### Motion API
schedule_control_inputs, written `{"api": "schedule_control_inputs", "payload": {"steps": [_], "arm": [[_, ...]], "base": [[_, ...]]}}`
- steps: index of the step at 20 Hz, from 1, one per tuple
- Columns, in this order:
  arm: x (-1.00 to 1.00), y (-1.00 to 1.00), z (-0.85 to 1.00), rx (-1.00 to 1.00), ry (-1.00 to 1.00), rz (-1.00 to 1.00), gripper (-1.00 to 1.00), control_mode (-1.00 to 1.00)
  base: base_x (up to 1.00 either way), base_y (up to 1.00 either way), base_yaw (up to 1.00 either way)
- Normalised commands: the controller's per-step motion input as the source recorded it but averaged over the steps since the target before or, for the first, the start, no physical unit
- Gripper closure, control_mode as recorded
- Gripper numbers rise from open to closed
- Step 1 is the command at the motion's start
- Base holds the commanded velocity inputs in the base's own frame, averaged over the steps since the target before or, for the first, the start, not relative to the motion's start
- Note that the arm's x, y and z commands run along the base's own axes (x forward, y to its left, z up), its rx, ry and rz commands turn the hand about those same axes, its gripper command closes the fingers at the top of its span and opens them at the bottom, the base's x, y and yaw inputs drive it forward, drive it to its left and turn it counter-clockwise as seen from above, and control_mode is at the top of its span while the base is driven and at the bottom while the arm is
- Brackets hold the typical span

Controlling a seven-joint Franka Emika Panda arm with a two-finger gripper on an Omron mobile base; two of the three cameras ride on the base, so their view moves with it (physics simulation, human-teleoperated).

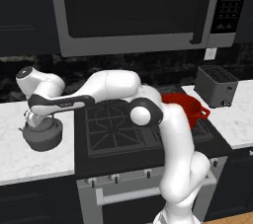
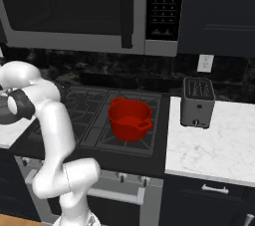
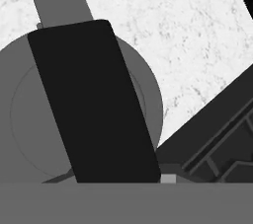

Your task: Pick the kettle from the counter and place it on a stove burner. Then turn the burner on.

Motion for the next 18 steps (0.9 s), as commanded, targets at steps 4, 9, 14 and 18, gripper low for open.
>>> {"api": "schedule_control_inputs", "payload": {"steps": [4,9,14,18], "arm": [[-0.69,-0.94,0.19,0.00,-0.27,0.00,1.00,-1.00],[-0.58,-1.00,0.25,0.00,-0.28,0.00,1.00,-1.00],[-0.11,-1.00,0.34,0.01,-0.14,-0.03,1.00,-1.00],[0.08,-1.00,0.28,0.10,0.06,-0.07,1.00,-1.00]], "base": [[0.00,0.00,0.00],[0.00,0.00,0.00],[0.00,0.00,0.00],[0.00,0.00,0.00]]}}
